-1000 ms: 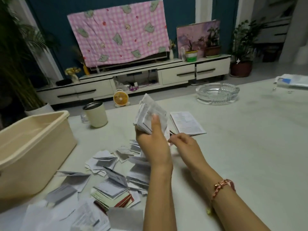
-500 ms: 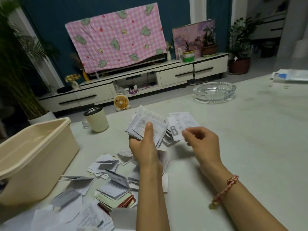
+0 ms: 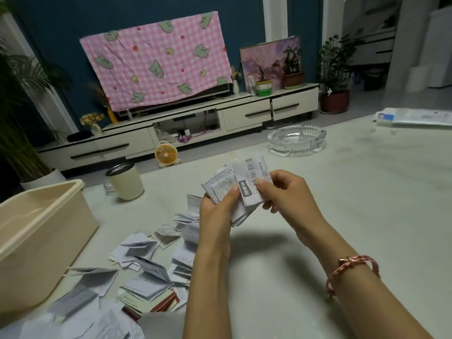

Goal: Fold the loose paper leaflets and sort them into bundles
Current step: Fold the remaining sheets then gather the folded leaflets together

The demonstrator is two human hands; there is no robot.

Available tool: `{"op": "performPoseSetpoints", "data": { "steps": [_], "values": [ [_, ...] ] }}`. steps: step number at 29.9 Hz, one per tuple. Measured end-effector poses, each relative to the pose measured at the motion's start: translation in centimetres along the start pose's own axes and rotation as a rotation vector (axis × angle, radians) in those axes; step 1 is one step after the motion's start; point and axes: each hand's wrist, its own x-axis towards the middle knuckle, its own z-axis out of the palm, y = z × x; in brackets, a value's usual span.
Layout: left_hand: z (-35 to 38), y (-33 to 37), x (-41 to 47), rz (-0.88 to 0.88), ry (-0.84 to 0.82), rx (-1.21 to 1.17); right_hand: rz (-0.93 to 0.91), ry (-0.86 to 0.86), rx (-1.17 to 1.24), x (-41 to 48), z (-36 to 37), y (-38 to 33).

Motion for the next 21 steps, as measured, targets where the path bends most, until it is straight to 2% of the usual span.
{"op": "performPoseSetpoints", "data": {
  "steps": [3, 8, 14, 17, 21],
  "values": [
    [0.0, 0.1, 0.0, -0.009, -0.055, 0.012, -0.052, 0.041, -0.080, 0.2, -0.1, 1.0],
    [0.2, 0.2, -0.1, -0.048, -0.137, 0.020, -0.191, 0.210, -0.299, 0.6, -1.0, 1.1],
    [0.2, 0.2, -0.3, -0.060, -0.210, 0.001, -0.382, 0.290, -0.503, 0.3, -0.9, 0.6],
    [0.2, 0.1, -0.2, -0.058, -0.236, 0.008, -0.429, 0.273, -0.594, 0.2, -1.1, 0.2],
    [0.2, 0.0, -0.1, -0.065, -0.268, 0.014, -0.312, 0.171, -0.643, 0.3, -1.5, -0.4]
  ]
}}
